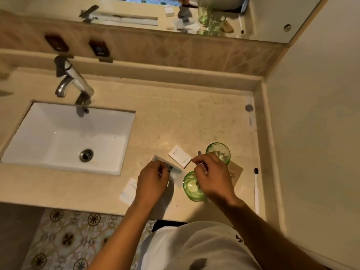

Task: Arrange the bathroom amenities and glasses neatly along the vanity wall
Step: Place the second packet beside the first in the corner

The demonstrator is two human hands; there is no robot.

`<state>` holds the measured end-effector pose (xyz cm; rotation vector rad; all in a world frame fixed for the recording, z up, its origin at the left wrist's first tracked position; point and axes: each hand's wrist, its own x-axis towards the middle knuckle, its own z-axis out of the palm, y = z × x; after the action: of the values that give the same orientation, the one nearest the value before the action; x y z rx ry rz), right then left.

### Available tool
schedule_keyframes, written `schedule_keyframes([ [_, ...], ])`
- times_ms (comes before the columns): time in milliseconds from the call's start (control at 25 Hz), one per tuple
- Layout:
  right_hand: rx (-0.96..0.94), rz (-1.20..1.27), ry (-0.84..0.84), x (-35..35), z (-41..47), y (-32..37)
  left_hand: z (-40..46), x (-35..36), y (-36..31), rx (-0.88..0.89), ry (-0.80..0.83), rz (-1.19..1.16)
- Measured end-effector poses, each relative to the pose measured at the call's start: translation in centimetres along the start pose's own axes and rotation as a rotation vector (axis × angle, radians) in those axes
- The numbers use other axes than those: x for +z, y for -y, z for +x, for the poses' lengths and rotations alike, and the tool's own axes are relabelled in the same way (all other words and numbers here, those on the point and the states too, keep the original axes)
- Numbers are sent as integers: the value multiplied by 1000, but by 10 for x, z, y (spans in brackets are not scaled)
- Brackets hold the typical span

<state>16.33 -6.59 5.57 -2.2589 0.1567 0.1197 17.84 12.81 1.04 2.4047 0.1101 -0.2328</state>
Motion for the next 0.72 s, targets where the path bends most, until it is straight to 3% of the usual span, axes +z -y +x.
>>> schedule_keyframes([
  [240, -117, -84, 134, 36, -31, 8, -58, 16, 50, -151, 36, -74],
  [360, -186, -159, 283, 62, -35, 11, -68, 16, 65, -220, 24, -120],
  [560, -62, -497, 629, 109, -35, 9, -72, 14, 78, -366, 68, -282],
  [720, 55, -576, 627, 127, -34, 6, -66, 16, 77, -566, 62, -577],
])
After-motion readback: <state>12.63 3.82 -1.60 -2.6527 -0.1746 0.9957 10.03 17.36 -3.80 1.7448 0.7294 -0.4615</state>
